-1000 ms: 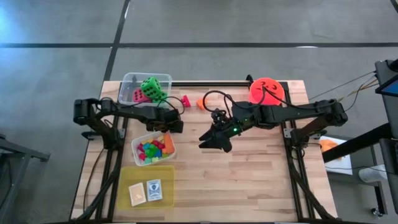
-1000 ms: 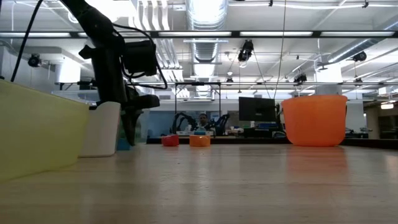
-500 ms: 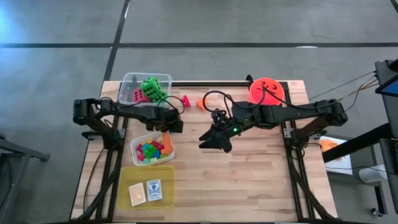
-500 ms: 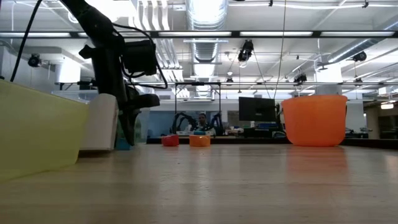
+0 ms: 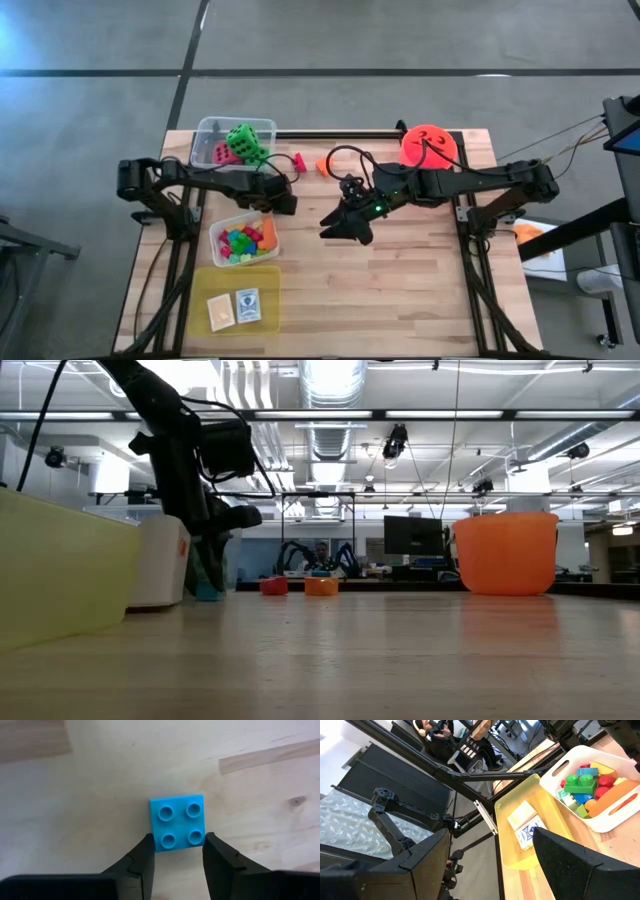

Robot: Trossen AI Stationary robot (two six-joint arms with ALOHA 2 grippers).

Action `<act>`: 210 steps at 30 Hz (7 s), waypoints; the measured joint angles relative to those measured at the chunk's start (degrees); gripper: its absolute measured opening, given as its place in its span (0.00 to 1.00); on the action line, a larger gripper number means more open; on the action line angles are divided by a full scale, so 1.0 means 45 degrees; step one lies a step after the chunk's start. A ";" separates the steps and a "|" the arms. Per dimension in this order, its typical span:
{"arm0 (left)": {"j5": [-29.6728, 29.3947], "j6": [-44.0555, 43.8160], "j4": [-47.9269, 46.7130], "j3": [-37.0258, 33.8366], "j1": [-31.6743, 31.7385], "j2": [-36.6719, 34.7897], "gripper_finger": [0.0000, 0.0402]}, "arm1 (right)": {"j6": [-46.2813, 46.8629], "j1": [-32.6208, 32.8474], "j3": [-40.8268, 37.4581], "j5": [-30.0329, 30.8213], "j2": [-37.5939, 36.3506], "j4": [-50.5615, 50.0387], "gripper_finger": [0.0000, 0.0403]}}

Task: Pick & Place Toys
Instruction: Put the blue game piece into the white bin, then put the red game piece into the white bin

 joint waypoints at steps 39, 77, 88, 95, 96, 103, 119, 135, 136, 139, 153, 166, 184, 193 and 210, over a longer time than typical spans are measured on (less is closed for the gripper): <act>0.4158 0.3787 -0.0048 0.0005 -0.2008 -0.5795 0.29 | -0.0557 -0.0005 0.0000 -0.0569 -0.0333 -0.0050 0.70; -0.0203 -0.7405 -0.7840 0.1175 -0.7154 -0.4848 0.29 | -0.0320 -0.0005 0.0010 -0.0529 -0.0539 -0.0092 0.70; -0.0685 -0.5926 -0.7285 0.1171 -0.6797 -0.3990 0.29 | -0.0321 -0.0015 0.0010 -0.0495 -0.0539 -0.0032 0.70; -0.0592 -0.5067 -0.6355 0.1171 -0.6473 -0.3425 0.29 | -0.0309 -0.0015 0.0005 -0.0495 -0.0534 0.0000 0.70; -0.0592 -0.5042 -0.6359 0.1171 -0.6450 -0.3340 0.29 | -0.0289 -0.0015 0.0005 -0.0495 -0.0534 0.0005 0.70; -0.0587 -0.4742 -0.6343 0.1146 -0.6401 -0.2768 0.29 | -0.0262 -0.0010 0.0005 -0.0495 -0.0534 0.0005 0.70; -0.0685 -0.4777 -0.6223 0.1146 -0.6392 -0.2589 0.34 | -0.0180 -0.0010 0.0000 -0.0500 -0.0529 0.0010 0.70; -0.0539 -0.4480 -0.5966 0.1146 -0.6392 -0.2599 0.57 | -0.0346 -0.0010 0.0000 -0.0515 -0.0526 0.0007 0.70; -0.0539 -0.4480 -0.5962 0.1146 -0.6392 -0.2602 0.59 | -0.0376 -0.0010 0.0000 -0.0518 -0.0526 0.0006 0.70; -0.0534 -0.4522 -0.5941 0.1148 -0.6392 -0.2672 0.61 | -0.0480 -0.0010 0.0000 -0.0520 -0.0527 0.0005 0.70; -0.0768 -0.3486 -0.5399 0.3622 -0.5929 -0.4087 0.48 | -0.0321 -0.0005 0.0000 -0.0539 -0.0631 -0.0010 0.70; 0.0030 0.1200 -0.3620 0.5822 -0.2225 -0.2794 0.35 | -0.0595 -0.0005 0.0000 -0.0534 -0.1944 -0.0527 0.70; 0.1050 0.7786 -0.5421 0.9097 0.0022 0.0373 0.35 | -0.0092 0.0083 0.0000 0.1184 -0.2589 -0.1949 0.70; 0.0997 0.8869 -0.5940 1.0675 0.1489 0.2200 0.35 | 0.0070 0.0232 0.0000 0.1184 -0.2574 -0.2024 0.70; -0.0014 0.1425 -0.5038 1.0545 0.1929 0.3327 0.36 | 0.0063 0.0437 0.0000 0.1146 -0.2546 -0.2142 0.70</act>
